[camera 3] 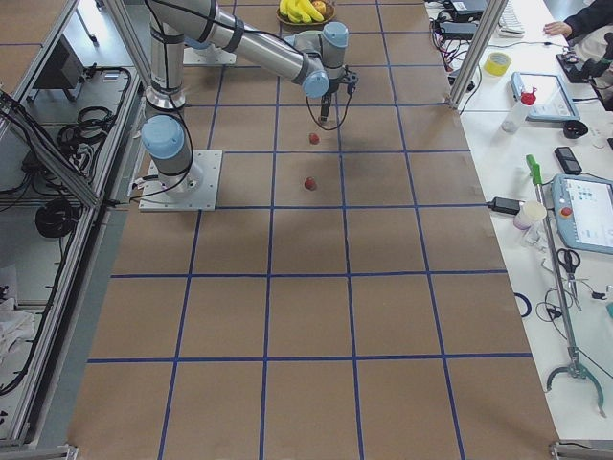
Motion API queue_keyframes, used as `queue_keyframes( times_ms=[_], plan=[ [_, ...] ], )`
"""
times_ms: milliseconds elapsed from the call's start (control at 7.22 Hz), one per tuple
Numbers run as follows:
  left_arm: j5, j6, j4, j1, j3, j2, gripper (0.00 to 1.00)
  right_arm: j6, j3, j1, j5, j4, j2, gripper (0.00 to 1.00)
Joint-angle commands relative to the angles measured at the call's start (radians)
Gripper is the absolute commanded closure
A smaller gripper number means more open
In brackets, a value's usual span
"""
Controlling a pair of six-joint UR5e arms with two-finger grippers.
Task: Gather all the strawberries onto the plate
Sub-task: 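Grasp the strawberry nearest the plate with the right gripper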
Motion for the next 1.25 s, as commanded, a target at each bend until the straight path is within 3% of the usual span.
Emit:
queue_keyframes(
  times_ms=[0,139,277,416,831,1109],
  plan=[
    [0.000,0.000,-0.002,-0.001,-0.002,0.001,0.00,0.008,0.013,0.010,-0.001,-0.054,0.042,0.06],
    [-0.006,-0.013,0.000,-0.003,0.001,-0.005,0.00,0.008,0.022,0.010,-0.001,-0.053,0.045,0.15],
    [-0.004,-0.008,-0.011,-0.006,0.002,0.000,0.00,0.008,0.031,0.010,-0.001,-0.054,0.049,0.52],
    [-0.004,-0.008,-0.012,-0.006,0.003,0.004,0.00,0.008,0.031,0.010,-0.001,-0.056,0.049,0.53],
    [-0.010,-0.010,-0.009,-0.006,0.002,0.000,0.00,0.008,0.024,0.010,0.028,-0.070,0.048,0.91],
    [0.000,-0.010,-0.011,-0.006,0.002,0.007,0.00,0.012,-0.001,0.010,0.067,-0.066,0.040,0.93]
  ],
)
